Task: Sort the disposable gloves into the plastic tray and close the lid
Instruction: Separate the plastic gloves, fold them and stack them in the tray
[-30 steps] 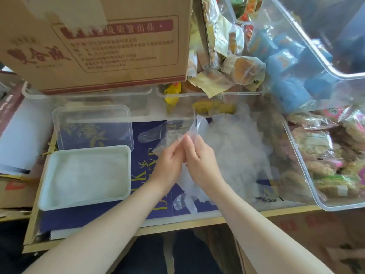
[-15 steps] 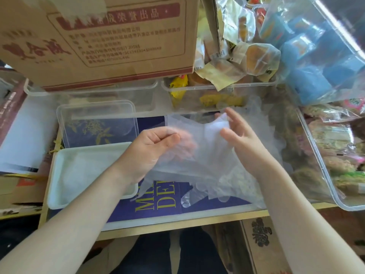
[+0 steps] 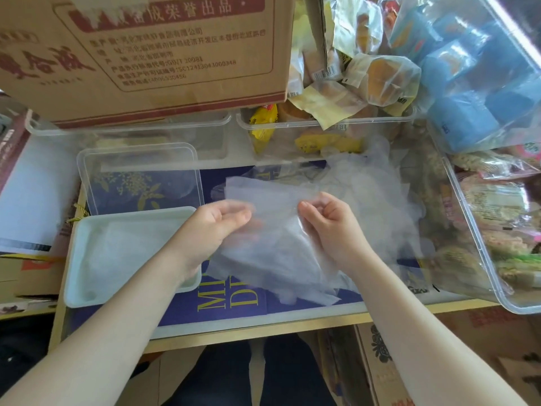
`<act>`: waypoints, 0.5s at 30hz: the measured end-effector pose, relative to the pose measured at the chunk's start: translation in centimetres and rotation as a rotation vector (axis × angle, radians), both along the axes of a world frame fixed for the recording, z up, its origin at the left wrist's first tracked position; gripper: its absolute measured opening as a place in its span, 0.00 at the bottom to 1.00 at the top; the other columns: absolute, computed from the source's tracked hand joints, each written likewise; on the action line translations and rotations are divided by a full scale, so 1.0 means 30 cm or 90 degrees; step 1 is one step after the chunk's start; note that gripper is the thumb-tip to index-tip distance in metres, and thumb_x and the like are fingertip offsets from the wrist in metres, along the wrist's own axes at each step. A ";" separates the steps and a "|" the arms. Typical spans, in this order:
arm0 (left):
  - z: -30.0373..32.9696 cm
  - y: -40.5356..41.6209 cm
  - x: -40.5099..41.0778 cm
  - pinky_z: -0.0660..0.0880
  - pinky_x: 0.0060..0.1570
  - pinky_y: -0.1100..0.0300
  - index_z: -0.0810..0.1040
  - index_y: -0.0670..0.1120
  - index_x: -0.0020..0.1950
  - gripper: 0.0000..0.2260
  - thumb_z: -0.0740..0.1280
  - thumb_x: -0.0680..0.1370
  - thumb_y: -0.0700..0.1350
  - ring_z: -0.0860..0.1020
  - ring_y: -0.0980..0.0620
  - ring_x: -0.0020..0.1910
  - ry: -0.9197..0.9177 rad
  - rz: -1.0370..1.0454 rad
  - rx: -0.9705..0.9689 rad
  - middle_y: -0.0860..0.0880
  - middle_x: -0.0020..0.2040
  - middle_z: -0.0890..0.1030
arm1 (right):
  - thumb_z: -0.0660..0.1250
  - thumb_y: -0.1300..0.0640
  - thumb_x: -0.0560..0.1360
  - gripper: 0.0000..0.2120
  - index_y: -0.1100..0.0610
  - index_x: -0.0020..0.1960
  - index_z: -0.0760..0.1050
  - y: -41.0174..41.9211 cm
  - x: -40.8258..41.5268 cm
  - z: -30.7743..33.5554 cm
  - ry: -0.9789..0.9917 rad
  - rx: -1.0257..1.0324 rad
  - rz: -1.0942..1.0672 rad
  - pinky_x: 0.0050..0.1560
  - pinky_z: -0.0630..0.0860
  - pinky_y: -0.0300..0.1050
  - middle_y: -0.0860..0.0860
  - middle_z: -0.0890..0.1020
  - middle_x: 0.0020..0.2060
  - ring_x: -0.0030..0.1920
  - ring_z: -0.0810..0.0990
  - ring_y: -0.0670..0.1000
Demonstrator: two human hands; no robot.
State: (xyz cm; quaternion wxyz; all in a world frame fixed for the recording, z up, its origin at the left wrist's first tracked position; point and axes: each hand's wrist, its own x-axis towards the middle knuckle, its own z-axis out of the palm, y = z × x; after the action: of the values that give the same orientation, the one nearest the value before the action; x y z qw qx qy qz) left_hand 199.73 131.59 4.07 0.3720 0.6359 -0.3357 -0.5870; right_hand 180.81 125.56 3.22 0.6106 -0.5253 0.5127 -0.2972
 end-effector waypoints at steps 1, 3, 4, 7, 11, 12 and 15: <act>-0.020 -0.003 -0.006 0.77 0.43 0.61 0.80 0.46 0.47 0.07 0.62 0.79 0.42 0.83 0.53 0.38 -0.015 0.036 0.036 0.50 0.40 0.85 | 0.61 0.59 0.79 0.17 0.55 0.31 0.67 0.004 0.008 -0.016 0.063 -0.022 0.025 0.28 0.64 0.34 0.43 0.70 0.19 0.22 0.66 0.41; -0.061 -0.017 -0.010 0.75 0.34 0.63 0.78 0.45 0.40 0.12 0.60 0.81 0.43 0.78 0.55 0.27 -0.108 0.093 0.072 0.52 0.30 0.82 | 0.56 0.54 0.81 0.19 0.54 0.32 0.68 -0.009 0.012 -0.053 0.209 -0.052 0.079 0.31 0.66 0.38 0.44 0.73 0.23 0.26 0.70 0.42; -0.079 -0.023 -0.006 0.73 0.31 0.64 0.77 0.46 0.39 0.13 0.59 0.81 0.43 0.76 0.55 0.25 -0.205 0.089 0.073 0.53 0.28 0.81 | 0.55 0.51 0.81 0.16 0.54 0.37 0.72 -0.028 -0.001 -0.084 0.289 -0.068 0.101 0.36 0.69 0.42 0.46 0.78 0.31 0.33 0.75 0.45; -0.119 -0.015 0.024 0.70 0.33 0.57 0.75 0.45 0.39 0.13 0.57 0.81 0.46 0.76 0.49 0.30 -0.503 0.046 0.037 0.50 0.33 0.79 | 0.61 0.45 0.77 0.25 0.56 0.69 0.64 -0.095 -0.090 -0.189 0.626 -0.143 0.224 0.64 0.65 0.50 0.57 0.68 0.68 0.67 0.67 0.57; -0.155 0.002 0.042 0.70 0.37 0.51 0.74 0.42 0.43 0.12 0.56 0.81 0.46 0.73 0.40 0.37 -0.625 0.079 0.004 0.45 0.35 0.76 | 0.62 0.38 0.74 0.38 0.54 0.76 0.51 -0.130 -0.214 -0.278 0.766 -0.226 0.299 0.72 0.54 0.52 0.53 0.51 0.76 0.75 0.52 0.57; -0.159 -0.001 0.037 0.69 0.36 0.51 0.74 0.41 0.44 0.12 0.56 0.81 0.46 0.73 0.40 0.37 -0.637 0.082 0.000 0.44 0.34 0.76 | 0.61 0.40 0.75 0.35 0.54 0.75 0.55 -0.134 -0.234 -0.290 0.760 -0.246 0.287 0.70 0.57 0.52 0.54 0.54 0.76 0.74 0.55 0.57; -0.163 -0.023 0.013 0.68 0.36 0.51 0.74 0.40 0.45 0.12 0.57 0.81 0.45 0.73 0.39 0.37 -0.624 0.094 -0.019 0.42 0.34 0.76 | 0.62 0.51 0.78 0.20 0.54 0.69 0.70 -0.143 -0.265 -0.301 0.728 -0.329 0.258 0.60 0.68 0.53 0.56 0.68 0.70 0.67 0.66 0.60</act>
State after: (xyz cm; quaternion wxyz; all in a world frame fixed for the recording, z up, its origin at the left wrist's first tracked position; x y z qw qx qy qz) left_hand 200.12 130.91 -0.80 0.2202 0.8538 -0.4334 -0.1861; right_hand 172.85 121.27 -5.81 0.1405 -0.8160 0.5596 0.0357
